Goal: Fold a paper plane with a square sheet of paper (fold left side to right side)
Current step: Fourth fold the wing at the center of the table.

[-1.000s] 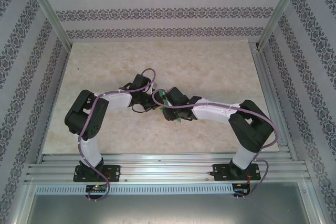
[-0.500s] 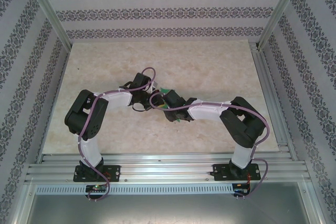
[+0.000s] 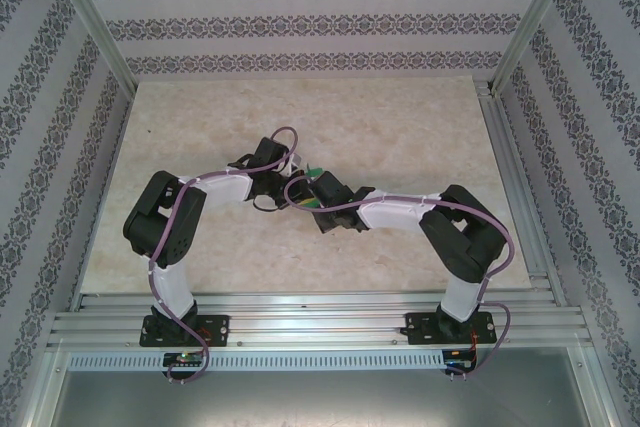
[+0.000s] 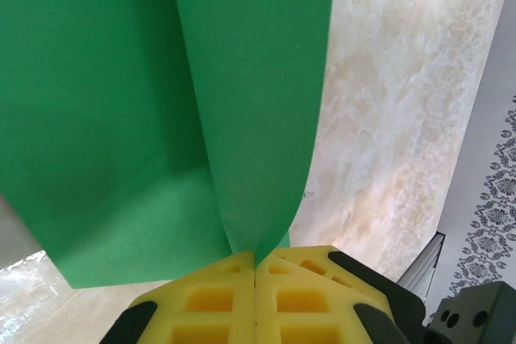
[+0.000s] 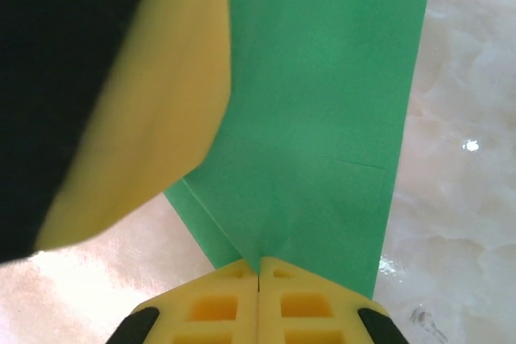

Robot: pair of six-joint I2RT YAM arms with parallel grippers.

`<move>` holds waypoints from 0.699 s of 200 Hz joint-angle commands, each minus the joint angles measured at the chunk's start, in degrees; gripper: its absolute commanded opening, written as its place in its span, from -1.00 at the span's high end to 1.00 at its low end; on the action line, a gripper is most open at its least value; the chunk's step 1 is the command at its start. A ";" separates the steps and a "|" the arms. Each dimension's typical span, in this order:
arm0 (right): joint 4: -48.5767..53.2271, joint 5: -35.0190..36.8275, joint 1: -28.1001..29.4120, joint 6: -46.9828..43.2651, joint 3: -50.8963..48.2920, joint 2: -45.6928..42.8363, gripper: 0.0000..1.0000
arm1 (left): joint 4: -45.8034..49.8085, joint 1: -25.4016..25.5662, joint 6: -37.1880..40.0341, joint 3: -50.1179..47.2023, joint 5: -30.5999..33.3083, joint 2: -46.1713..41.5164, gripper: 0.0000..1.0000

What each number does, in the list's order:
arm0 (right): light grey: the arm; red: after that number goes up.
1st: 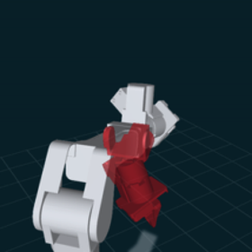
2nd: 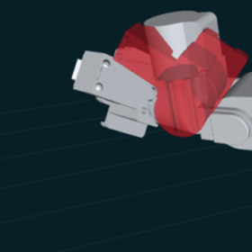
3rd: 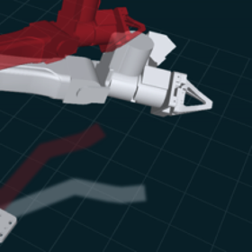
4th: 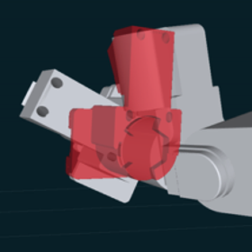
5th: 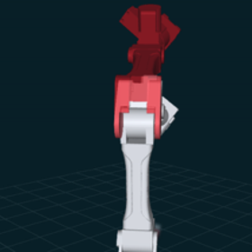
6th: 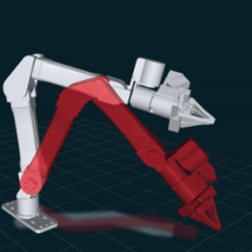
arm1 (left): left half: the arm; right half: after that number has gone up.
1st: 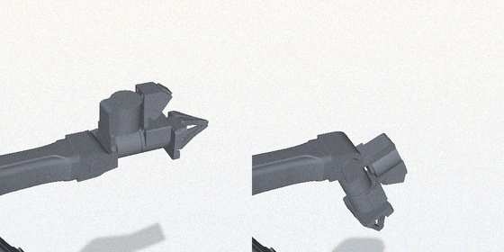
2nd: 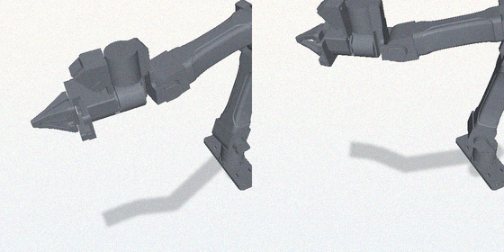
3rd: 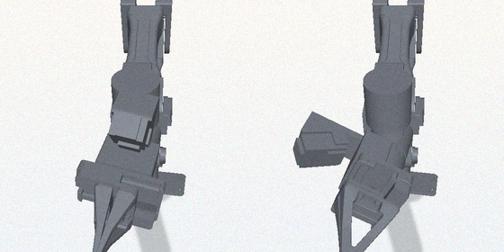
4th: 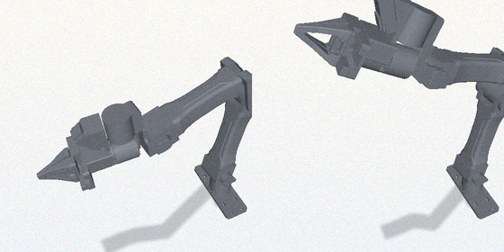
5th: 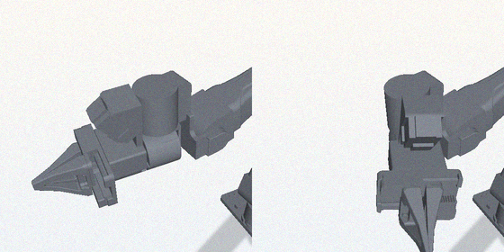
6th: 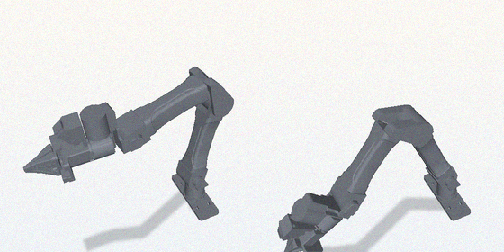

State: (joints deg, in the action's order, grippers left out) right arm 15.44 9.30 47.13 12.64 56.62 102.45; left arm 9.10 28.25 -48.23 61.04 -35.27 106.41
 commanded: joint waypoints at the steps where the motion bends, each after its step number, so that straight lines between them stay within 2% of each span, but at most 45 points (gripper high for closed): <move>1: -0.47 -0.77 -0.68 -1.28 -0.05 -2.08 1.00 | 2.21 0.39 1.16 1.30 0.37 -2.09 0.56; 28: 0.21 -4.37 -1.88 -2.37 0.26 -2.43 1.00 | 4.07 -1.01 3.05 1.56 0.98 -5.44 0.16; 44: 0.74 -8.04 -3.39 -2.46 0.67 -2.54 1.00 | 6.79 -2.45 4.92 1.25 3.06 -8.81 0.00; 70: 1.55 -13.16 -5.71 -2.62 1.52 -2.52 0.99 | 7.50 -4.89 5.86 -1.59 4.51 -13.03 -0.10; 88: 1.70 -15.77 -6.99 -2.89 1.71 -2.05 0.96 | 5.08 -5.50 5.01 -3.95 3.85 -12.80 -0.04; 120: 1.94 -16.71 -7.67 -3.33 2.27 -1.05 0.92 | -1.29 -5.43 2.62 -6.01 0.59 -7.94 0.46; 140: 2.00 -16.90 -7.67 -3.33 2.70 -0.59 0.90 | -3.12 -5.20 2.18 -5.50 -0.15 -4.71 0.59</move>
State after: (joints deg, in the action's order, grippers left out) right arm 17.02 -5.26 39.53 10.35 57.45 100.99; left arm 10.68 22.90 -45.25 55.96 -33.41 98.17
